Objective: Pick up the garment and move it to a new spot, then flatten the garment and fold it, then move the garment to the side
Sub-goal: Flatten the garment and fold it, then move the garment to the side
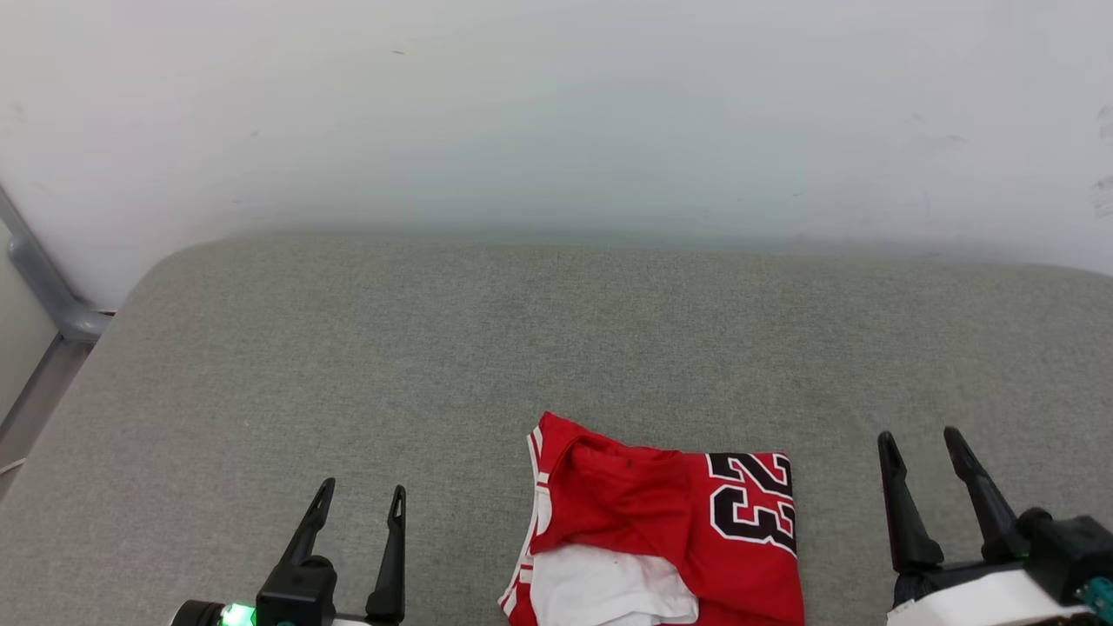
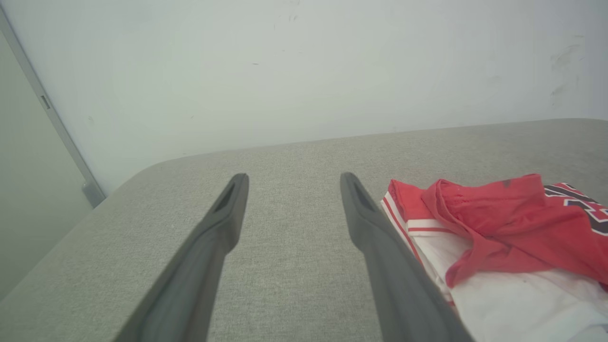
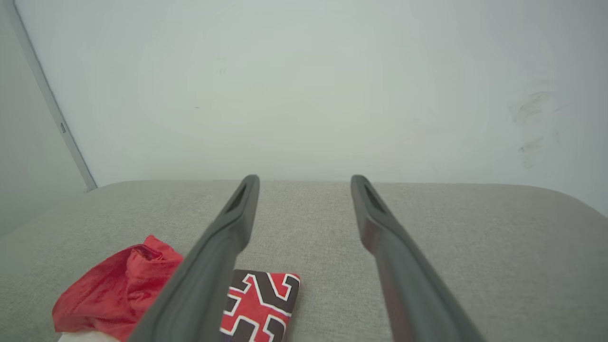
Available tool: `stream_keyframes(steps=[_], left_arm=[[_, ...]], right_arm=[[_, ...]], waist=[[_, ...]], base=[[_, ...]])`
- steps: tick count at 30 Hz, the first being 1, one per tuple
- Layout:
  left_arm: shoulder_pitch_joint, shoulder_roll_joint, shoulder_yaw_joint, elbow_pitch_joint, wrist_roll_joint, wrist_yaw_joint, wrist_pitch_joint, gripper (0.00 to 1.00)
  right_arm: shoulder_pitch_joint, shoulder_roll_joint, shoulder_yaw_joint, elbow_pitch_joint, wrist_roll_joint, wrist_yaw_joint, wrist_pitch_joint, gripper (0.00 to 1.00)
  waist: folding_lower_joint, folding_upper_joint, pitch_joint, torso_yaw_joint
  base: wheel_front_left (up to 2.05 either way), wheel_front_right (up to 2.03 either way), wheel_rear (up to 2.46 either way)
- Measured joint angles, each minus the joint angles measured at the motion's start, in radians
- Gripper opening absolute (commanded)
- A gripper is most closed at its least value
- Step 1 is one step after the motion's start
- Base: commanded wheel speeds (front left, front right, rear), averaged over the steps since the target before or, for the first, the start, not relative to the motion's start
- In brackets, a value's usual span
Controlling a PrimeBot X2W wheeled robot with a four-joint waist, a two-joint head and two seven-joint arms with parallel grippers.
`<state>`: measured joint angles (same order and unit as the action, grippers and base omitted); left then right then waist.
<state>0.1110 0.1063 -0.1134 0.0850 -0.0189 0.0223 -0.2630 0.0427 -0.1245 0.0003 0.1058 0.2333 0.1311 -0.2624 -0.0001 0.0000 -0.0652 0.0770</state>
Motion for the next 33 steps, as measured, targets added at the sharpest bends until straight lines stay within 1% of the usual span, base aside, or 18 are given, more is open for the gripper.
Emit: stream_keyframes(steps=[5, 12, 25, 29, 31, 33], left_arm=[[0.011, 0.008, 0.003, -0.013, 0.000, 0.004, 0.000, 1.00], [0.033, 0.011, 0.002, -0.023, 0.000, 0.006, 0.000, 1.00], [0.037, 0.012, -0.003, -0.018, 0.000, 0.008, 0.000, 1.00], [0.037, 0.011, -0.006, -0.015, -0.001, 0.009, 0.000, 1.00], [0.037, 0.011, -0.007, -0.013, -0.001, 0.009, 0.000, 1.00], [0.036, 0.010, -0.009, -0.011, -0.001, 0.009, 0.000, 1.00]], right_arm=[[0.059, 0.046, -0.046, -0.042, -0.012, 0.000, 0.000, 1.00], [0.106, 0.068, -0.087, -0.059, -0.015, 0.000, 0.000, 1.00], [0.112, 0.072, -0.068, -0.051, -0.033, 0.000, 0.000, 1.00], [0.091, 0.071, -0.068, -0.051, -0.049, 0.000, 0.000, 1.00], [0.056, 0.051, -0.065, -0.052, -0.054, 0.000, 0.000, 1.00], [0.010, 0.018, -0.063, -0.051, -0.057, 0.000, 0.000, 1.00]], waist=[[0.0000, 0.0000, -0.011, 0.001], [0.0001, 0.0000, -0.018, -0.004], [0.0001, 0.0000, -0.020, -0.007], [0.0000, 0.0000, -0.017, -0.003], [0.0001, 0.0000, -0.015, -0.003], [0.0001, 0.0000, -0.011, -0.002]], base=[[0.00, 0.00, 0.00], [0.00, 0.00, 0.00], [0.00, 0.00, 0.00], [0.00, 0.00, 0.00], [0.00, 0.00, 0.00], [0.00, 0.00, 0.00]])
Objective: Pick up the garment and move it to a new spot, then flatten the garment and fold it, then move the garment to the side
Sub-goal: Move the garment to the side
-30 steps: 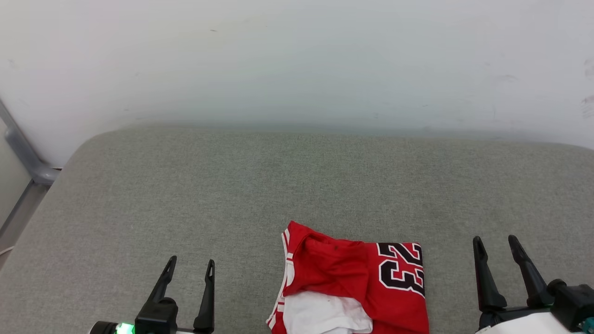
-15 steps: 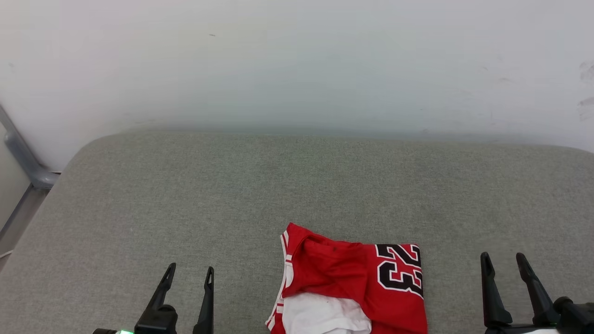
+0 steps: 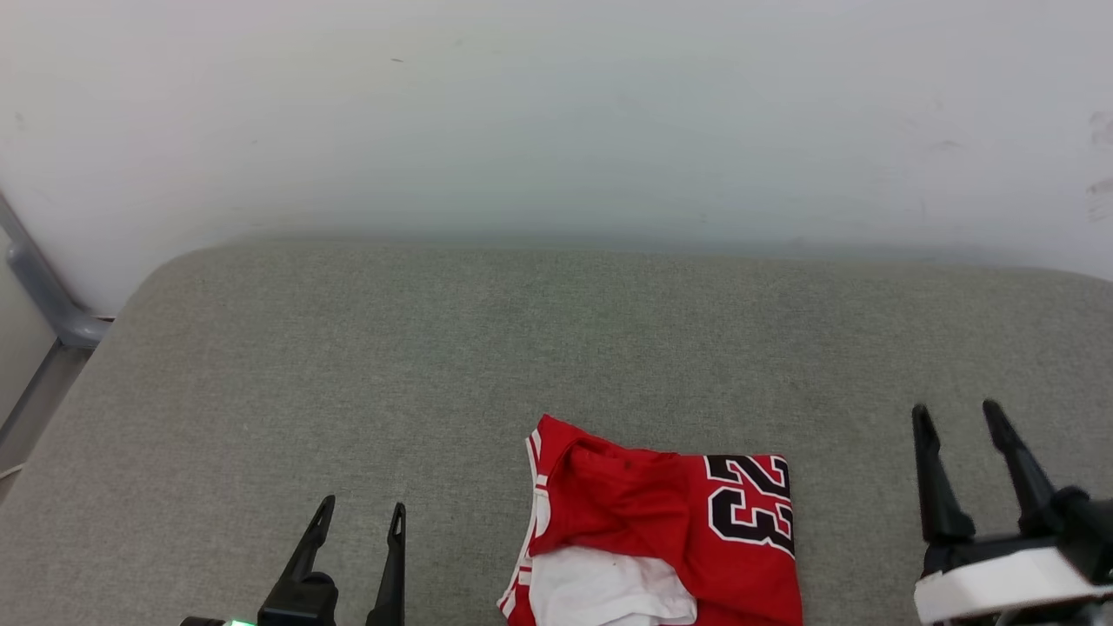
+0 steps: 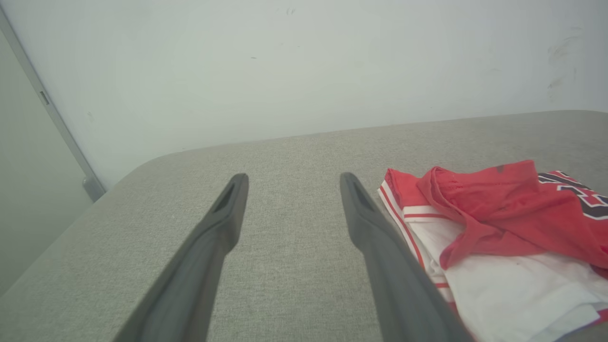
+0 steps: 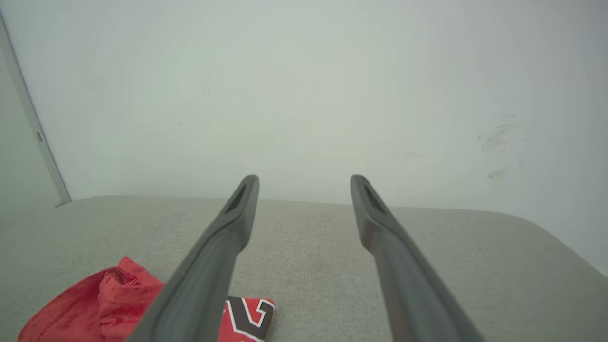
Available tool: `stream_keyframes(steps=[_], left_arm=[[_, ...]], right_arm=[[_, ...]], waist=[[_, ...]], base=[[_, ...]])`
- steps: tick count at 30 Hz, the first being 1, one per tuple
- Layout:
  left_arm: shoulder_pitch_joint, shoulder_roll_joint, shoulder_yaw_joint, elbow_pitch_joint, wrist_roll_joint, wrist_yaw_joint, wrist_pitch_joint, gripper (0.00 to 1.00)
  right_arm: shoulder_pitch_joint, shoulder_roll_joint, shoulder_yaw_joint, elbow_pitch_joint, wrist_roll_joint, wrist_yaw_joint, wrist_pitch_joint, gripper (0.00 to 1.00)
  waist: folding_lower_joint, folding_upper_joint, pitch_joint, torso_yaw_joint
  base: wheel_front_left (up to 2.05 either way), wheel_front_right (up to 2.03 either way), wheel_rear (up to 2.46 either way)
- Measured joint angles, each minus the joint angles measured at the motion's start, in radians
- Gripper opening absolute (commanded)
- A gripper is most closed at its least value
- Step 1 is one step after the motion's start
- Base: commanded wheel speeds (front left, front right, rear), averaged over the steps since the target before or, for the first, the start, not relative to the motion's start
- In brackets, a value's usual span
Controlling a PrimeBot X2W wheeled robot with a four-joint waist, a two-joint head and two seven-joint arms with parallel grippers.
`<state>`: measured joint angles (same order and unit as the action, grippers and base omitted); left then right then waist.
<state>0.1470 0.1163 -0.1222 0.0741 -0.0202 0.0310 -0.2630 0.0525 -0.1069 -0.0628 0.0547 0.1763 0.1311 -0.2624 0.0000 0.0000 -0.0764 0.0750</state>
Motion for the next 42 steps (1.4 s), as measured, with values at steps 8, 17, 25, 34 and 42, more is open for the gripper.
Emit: stream_keyframes(steps=[8, 17, 25, 34, 42], left_arm=[[-0.014, 0.000, -0.001, 0.003, 0.000, -0.002, 0.000, 1.00], [-0.030, -0.006, -0.014, 0.010, 0.000, -0.005, 0.000, 1.00], [-0.053, -0.016, -0.029, 0.013, -0.001, -0.010, 0.000, 1.00], [-0.093, -0.024, -0.042, 0.012, 0.000, -0.016, 0.000, 1.00], [-0.133, -0.030, -0.053, 0.015, -0.001, -0.022, 0.000, 1.00]], right_arm=[[-0.228, -0.173, 0.105, 0.051, 0.144, 0.000, 0.193, 1.00], [-0.363, -0.376, 0.338, 0.113, 0.449, 0.000, 0.722, 1.00], [-0.377, -0.422, 0.438, 0.164, 0.617, 0.000, 1.004, 1.00], [-0.377, -0.363, 0.469, 0.277, 0.645, 0.000, 1.019, 1.00], [-0.394, -0.317, 0.515, 0.371, 0.652, 0.000, 0.965, 1.00]], waist=[[0.0000, 0.0000, 0.023, 0.004], [0.0000, 0.0000, 0.050, 0.023], [0.0001, 0.0000, 0.079, 0.052], [0.0001, 0.0000, 0.141, 0.099], [0.0001, 0.0001, 0.205, 0.130]], base=[[0.00, 0.00, 0.00], [0.00, 0.00, 0.00], [0.00, 0.00, 0.00], [0.00, 0.00, 0.00], [0.00, 0.00, 0.00]])
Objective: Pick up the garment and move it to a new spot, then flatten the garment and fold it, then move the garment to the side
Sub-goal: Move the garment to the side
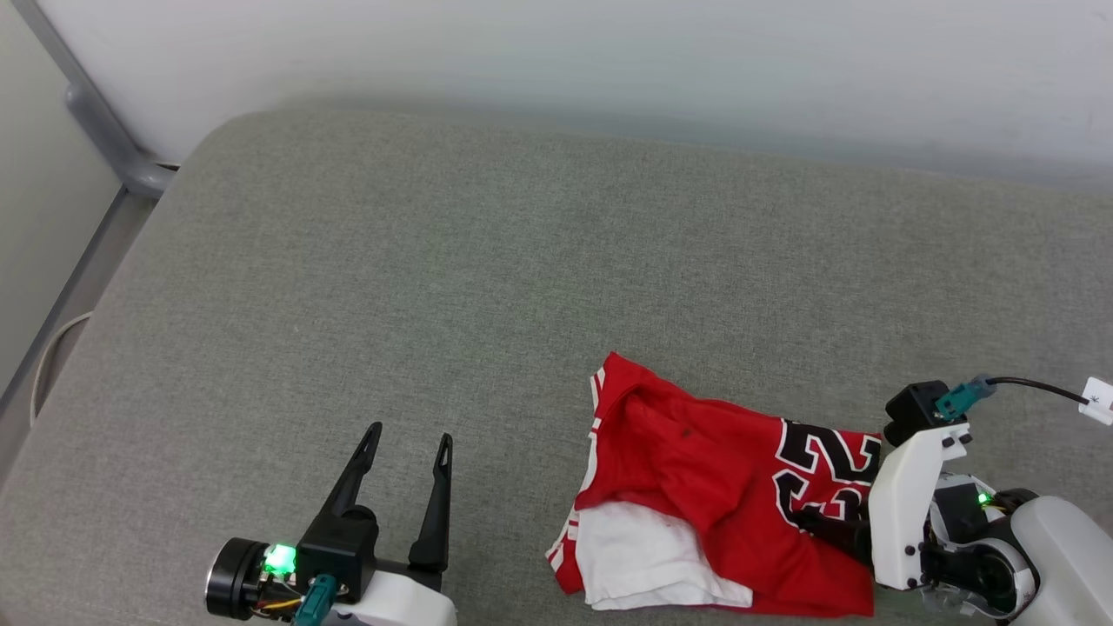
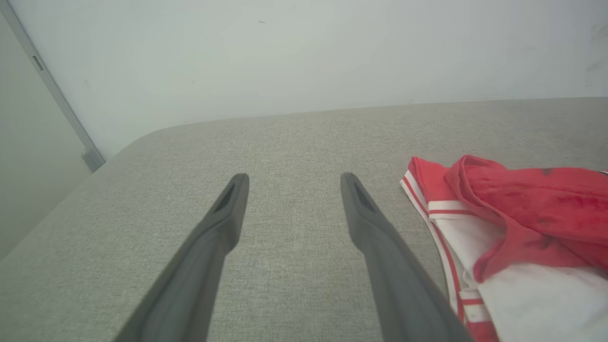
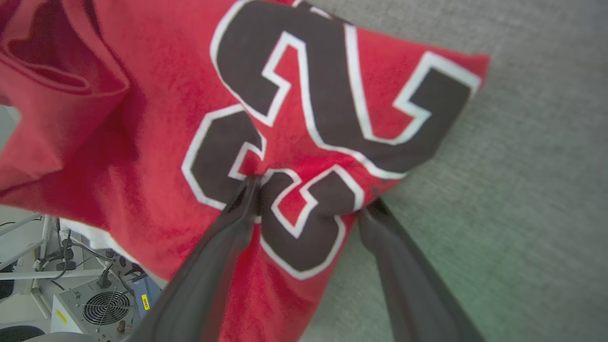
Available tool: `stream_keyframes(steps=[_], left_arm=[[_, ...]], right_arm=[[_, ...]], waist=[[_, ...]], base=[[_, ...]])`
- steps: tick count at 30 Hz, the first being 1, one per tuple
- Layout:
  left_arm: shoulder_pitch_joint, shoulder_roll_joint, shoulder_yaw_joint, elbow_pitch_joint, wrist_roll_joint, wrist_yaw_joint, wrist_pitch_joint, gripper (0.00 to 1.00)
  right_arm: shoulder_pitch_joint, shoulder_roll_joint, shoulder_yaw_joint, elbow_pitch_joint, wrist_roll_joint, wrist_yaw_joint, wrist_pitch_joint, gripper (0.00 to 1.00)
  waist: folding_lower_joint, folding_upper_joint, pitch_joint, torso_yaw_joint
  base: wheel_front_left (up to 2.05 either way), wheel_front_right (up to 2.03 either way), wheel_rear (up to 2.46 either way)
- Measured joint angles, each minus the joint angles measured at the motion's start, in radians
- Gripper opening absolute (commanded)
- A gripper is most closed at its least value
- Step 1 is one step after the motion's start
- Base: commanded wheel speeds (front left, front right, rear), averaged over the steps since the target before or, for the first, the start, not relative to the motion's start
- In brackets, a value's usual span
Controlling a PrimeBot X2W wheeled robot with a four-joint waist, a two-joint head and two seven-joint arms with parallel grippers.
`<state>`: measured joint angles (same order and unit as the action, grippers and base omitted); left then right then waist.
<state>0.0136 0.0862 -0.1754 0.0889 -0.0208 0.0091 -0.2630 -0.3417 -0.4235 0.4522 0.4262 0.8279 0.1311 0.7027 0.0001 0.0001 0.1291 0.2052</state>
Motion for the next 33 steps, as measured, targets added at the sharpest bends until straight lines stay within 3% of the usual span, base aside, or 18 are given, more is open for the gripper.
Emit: stream_keyframes(steps=[9, 10, 11, 12, 21, 33], left_arm=[[-0.019, -0.008, -0.008, 0.006, -0.001, 0.004, 0.000, 1.00], [-0.019, -0.009, -0.008, 0.007, -0.001, 0.004, 0.000, 1.00], [-0.019, -0.009, -0.009, 0.009, -0.001, 0.004, 0.000, 1.00], [-0.020, -0.010, -0.009, 0.011, -0.001, 0.004, 0.000, 1.00], [-0.013, -0.012, -0.008, 0.016, -0.001, 0.007, 0.000, 1.00], [0.019, -0.008, 0.013, 0.002, -0.003, 0.012, 0.000, 1.00]], right_arm=[[-0.023, 0.002, 0.054, 0.044, 0.027, 0.000, -0.056, 1.00], [-0.026, 0.000, 0.060, 0.044, 0.032, 0.000, -0.065, 0.44], [-0.027, -0.002, 0.066, 0.044, 0.035, 0.000, -0.075, 0.11], [-0.028, -0.003, 0.072, 0.044, 0.038, 0.000, -0.083, 0.00], [-0.046, -0.040, 0.132, -0.022, 0.044, 0.000, -0.185, 0.00], [-0.128, -0.197, 0.160, -0.157, -0.053, 0.000, -0.242, 0.00]], waist=[[-0.0001, -0.0001, 0.032, 0.009], [-0.0001, -0.0001, 0.031, 0.008], [-0.0001, 0.0000, 0.030, 0.007], [-0.0001, -0.0001, 0.028, 0.006], [0.0000, -0.0001, -0.010, -0.015], [-0.0001, 0.0000, -0.039, -0.113]], base=[[0.00, 0.00, 0.00], [0.00, 0.00, 0.00], [0.00, 0.00, 0.00], [0.00, 0.00, 0.00], [0.00, 0.00, 0.00], [0.00, 0.00, 0.00]])
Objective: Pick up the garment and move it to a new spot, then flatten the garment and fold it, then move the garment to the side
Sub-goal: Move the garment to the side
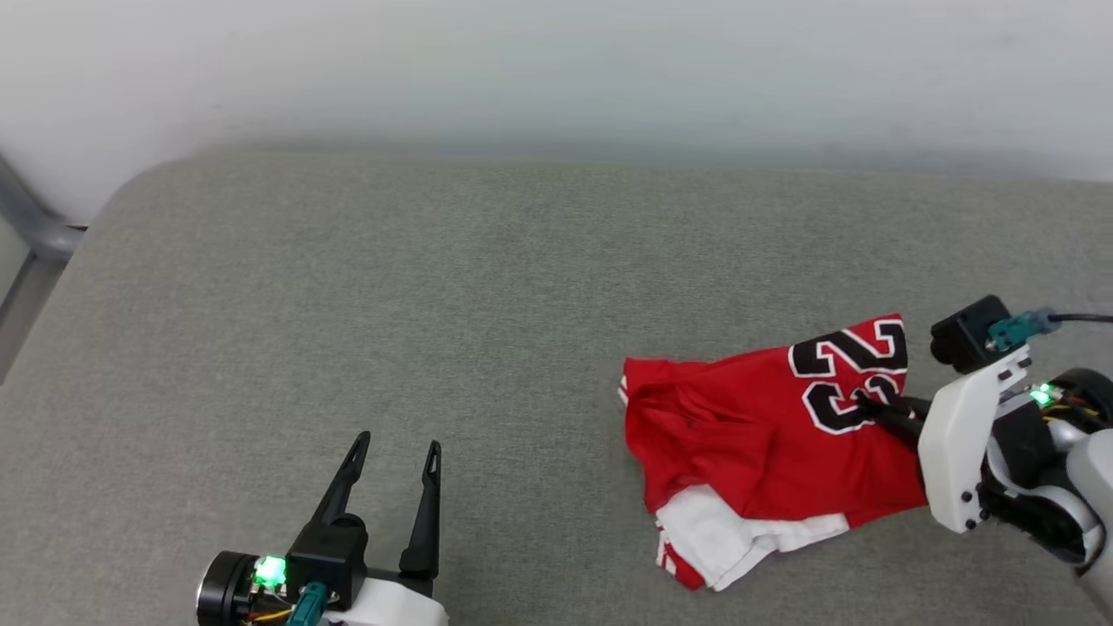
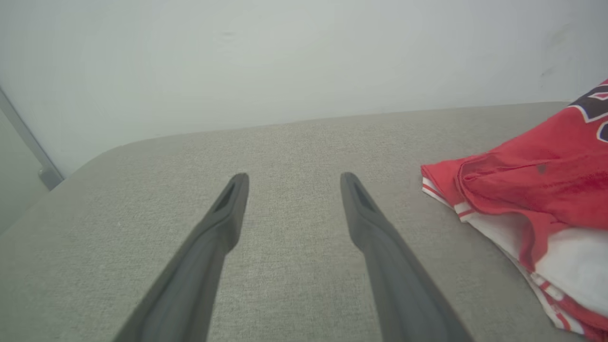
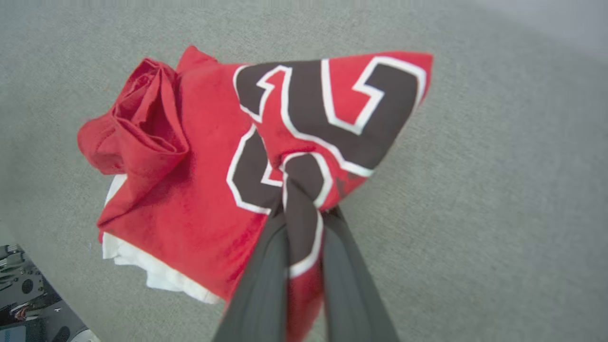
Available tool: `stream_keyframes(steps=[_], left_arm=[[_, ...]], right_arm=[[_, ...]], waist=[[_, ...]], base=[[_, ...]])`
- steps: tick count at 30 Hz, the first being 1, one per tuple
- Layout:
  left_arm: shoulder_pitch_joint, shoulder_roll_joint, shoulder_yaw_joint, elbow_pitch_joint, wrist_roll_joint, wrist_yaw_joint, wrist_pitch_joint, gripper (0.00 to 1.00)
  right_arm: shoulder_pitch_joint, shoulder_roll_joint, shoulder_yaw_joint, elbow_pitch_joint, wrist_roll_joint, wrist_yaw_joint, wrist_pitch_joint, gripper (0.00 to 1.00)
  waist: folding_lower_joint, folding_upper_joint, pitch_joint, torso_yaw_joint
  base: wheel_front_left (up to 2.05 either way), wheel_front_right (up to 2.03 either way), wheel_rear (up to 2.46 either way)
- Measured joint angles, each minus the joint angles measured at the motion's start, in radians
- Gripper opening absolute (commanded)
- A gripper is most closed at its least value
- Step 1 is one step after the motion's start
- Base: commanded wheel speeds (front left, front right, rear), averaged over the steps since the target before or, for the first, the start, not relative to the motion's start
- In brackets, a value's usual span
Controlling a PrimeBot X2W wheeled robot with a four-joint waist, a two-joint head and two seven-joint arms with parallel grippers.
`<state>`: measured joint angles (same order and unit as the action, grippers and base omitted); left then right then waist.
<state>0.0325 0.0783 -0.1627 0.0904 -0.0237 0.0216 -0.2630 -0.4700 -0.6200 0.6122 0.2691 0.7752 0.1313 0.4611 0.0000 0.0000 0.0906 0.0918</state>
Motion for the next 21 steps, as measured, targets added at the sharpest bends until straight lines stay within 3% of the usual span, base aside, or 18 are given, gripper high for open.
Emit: stream_keyframes(steps=[11, 21], left_arm=[[-0.016, 0.001, 0.022, -0.045, 0.000, 0.011, 0.000, 1.00], [-0.094, 0.031, 0.042, -0.079, 0.006, -0.004, 0.000, 1.00]], right_arm=[[-0.067, -0.110, -0.077, -0.044, -0.046, 0.000, 0.015, 0.00], [-0.169, -0.179, -0.213, 0.087, -0.096, 0.000, -0.017, 0.00]], waist=[[0.0000, 0.0000, 0.036, -0.145], [0.0001, 0.0000, 0.162, -0.200]], base=[[0.00, 0.00, 0.00], [0.00, 0.00, 0.00]])
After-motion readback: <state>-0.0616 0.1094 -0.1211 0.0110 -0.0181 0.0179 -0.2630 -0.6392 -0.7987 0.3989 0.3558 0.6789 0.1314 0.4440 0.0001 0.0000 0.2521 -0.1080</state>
